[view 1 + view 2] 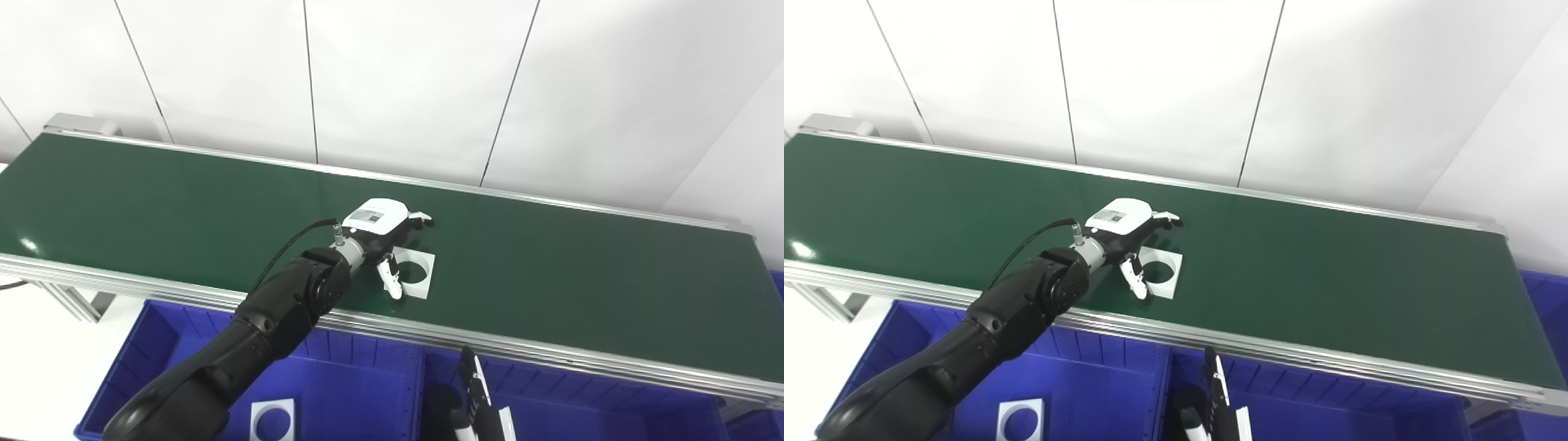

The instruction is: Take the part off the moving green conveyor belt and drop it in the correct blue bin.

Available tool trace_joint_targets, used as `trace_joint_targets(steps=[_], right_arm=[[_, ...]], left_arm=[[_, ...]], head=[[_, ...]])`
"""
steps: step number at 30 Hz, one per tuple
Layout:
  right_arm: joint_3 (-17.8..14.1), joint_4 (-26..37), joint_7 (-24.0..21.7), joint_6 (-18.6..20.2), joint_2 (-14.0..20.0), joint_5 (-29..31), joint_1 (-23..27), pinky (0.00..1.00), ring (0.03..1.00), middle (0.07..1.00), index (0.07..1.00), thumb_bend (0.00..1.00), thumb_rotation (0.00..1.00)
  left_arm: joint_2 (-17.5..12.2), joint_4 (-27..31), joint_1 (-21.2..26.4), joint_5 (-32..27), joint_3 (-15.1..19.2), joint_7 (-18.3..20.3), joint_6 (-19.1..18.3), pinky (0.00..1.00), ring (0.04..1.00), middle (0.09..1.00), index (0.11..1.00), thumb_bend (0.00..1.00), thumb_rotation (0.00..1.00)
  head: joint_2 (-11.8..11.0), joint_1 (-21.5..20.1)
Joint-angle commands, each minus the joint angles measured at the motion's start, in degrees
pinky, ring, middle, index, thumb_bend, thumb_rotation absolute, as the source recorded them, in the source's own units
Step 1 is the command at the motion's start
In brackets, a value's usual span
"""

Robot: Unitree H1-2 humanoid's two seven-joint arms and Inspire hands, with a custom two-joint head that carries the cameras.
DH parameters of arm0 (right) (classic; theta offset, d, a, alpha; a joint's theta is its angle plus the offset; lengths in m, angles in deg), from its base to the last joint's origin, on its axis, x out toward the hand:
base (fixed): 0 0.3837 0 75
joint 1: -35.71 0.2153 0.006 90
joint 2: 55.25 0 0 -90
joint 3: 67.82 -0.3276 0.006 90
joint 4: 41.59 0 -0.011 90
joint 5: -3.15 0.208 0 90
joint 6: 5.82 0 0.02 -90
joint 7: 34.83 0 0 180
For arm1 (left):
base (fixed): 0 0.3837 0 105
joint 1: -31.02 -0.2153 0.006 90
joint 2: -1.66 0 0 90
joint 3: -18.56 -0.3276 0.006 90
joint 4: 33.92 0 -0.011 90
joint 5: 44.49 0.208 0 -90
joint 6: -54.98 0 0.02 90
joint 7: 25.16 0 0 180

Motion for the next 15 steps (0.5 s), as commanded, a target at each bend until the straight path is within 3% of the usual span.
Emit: trace_joint_targets(steps=[1, 10, 15], right_arm=[[2.88, 1.37, 0.19, -3.27, -5.87, 0.23, 0.09, 1.00, 0.964, 0.983, 0.977, 0.86, 0.92], [3.01, 0.79, 0.15, -3.26, -6.34, 0.67, 0.62, 1.00, 0.969, 0.986, 0.968, 0.86, 0.89], [3.30, 0.77, 0.75, -3.26, -6.47, -0.26, 0.54, 1.00, 0.986, 0.993, 0.967, 0.87, 0.89]], left_arm=[[1.13, 0.06, 1.27, -0.64, -0.61, -0.24, 0.52, 0.73, 0.819, 0.837, 0.860, 0.94, 0.07], [2.03, 0.95, 1.52, -1.87, -1.06, 2.63, -0.60, 0.73, 0.825, 0.846, 0.857, 0.95, 0.08], [1.58, -0.14, 2.73, 2.14, -4.75, 2.32, -1.05, 0.73, 0.788, 0.808, 0.810, 0.91, 0.08]], head=[[0.02, -0.07], [-0.08, -0.79], [0.03, -1.24]])
